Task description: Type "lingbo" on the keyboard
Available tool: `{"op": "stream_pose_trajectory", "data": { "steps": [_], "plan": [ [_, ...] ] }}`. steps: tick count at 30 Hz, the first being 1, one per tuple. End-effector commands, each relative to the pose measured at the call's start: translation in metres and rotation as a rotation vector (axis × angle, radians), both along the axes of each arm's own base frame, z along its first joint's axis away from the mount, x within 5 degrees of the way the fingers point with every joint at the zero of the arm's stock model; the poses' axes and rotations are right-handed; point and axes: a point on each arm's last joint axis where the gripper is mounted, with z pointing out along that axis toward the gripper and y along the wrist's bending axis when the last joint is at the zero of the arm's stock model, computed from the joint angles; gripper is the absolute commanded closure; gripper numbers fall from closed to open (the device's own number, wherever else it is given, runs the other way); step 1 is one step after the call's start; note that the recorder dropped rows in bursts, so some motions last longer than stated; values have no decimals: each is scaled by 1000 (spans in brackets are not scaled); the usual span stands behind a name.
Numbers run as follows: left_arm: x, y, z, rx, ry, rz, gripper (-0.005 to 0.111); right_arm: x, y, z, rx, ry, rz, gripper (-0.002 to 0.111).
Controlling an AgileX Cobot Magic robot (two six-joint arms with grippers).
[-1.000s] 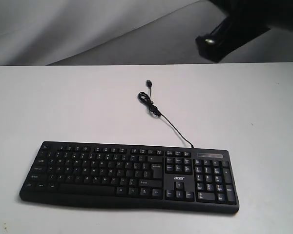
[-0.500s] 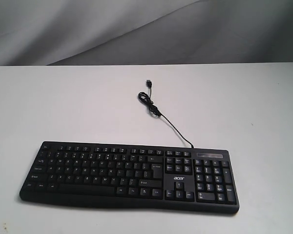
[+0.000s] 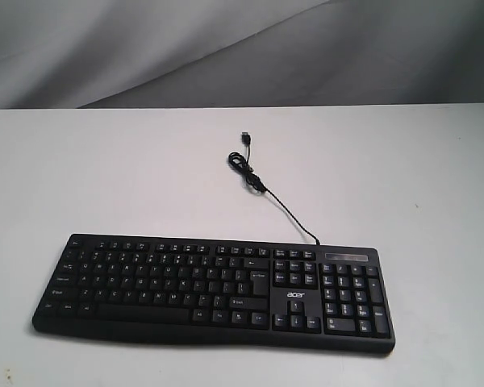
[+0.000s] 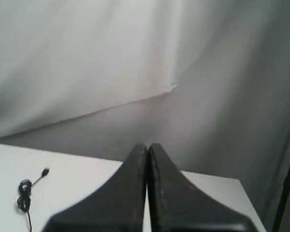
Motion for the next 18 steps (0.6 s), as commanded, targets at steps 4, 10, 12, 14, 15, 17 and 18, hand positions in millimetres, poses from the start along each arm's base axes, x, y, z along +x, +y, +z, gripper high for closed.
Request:
{"op": "stream_pose_trajectory", "data": {
  "steps": [4, 10, 12, 14, 15, 17, 18],
  "plan": [
    [0, -1, 0, 0, -10, -8, 106, -3, -3, -11, 25, -15, -40, 108],
    [0, -1, 0, 0, -10, -8, 106, 11, -5, -45, 104, 52, -68, 108],
    [0, -1, 0, 0, -10, -8, 106, 15, -5, -58, 103, 63, -66, 108],
    [0, -1, 0, 0, -10, -8, 106, 19, -5, -71, 102, 78, -65, 108],
    [0, -1, 0, 0, -10, -8, 106, 21, -5, -78, 102, 89, -66, 108],
    [0, -1, 0, 0, -10, -8, 106, 23, -5, -90, 101, 109, -66, 108],
    [0, -1, 0, 0, -10, -8, 106, 24, -4, -98, 93, 127, -67, 108]
  ]
}}
